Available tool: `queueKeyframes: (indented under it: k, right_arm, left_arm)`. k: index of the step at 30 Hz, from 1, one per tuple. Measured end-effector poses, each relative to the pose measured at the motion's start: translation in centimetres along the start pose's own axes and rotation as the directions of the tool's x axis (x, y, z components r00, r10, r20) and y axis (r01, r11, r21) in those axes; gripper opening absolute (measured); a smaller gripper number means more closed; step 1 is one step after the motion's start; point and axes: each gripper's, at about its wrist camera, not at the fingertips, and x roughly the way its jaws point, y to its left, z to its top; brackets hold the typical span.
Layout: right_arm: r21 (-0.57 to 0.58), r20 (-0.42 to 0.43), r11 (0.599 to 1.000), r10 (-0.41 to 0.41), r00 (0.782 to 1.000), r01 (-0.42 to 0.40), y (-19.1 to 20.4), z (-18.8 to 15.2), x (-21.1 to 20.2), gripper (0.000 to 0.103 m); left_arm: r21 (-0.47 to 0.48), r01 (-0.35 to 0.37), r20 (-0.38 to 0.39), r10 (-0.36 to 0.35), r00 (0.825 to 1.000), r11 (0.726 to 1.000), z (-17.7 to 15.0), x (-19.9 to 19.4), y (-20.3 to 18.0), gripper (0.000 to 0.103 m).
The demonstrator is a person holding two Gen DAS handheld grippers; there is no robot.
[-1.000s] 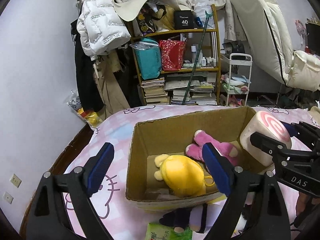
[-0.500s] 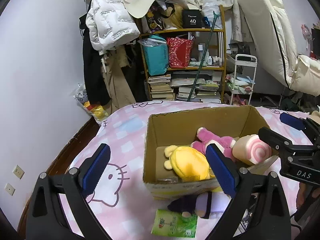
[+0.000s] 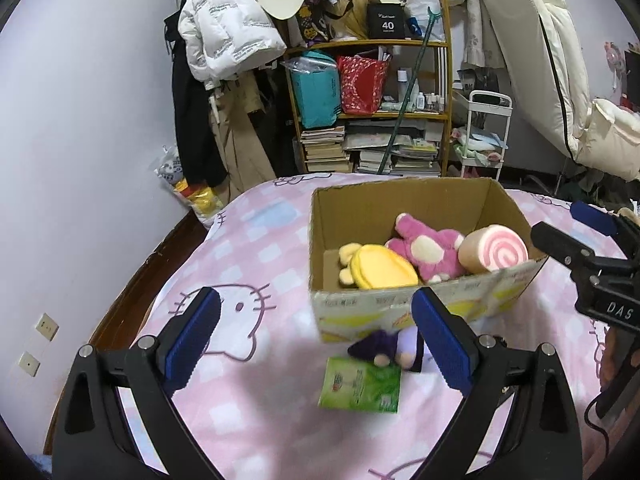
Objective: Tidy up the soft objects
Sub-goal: 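Open the right tool to drop the swirl cushion into the box, then grasp the green tissue pack with the left tool while the right tool grasps the white fluffy plush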
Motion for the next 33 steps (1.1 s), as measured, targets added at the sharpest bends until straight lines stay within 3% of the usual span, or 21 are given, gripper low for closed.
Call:
queueKeyframes:
  k: [14, 33]
  right_arm:
    - [-0.042, -0.027, 0.999, -0.013, 1.0, 0.012, 1.5, -1.1, -1.7, 0.1]
    - [-0.056, -0.106, 0.998, 0.004, 0.994, -0.01, 2.1, -2.2, 1.0, 0.1]
  left_arm:
    - [-0.032, 0.005, -0.086, -0.007, 0.996, 0.999, -2.0, -0.8, 1.0, 0.095]
    - [-0.015, 0.048, -0.206, -0.05, 0.977, 0.999, -2.8, 3.7, -0.2, 0.095]
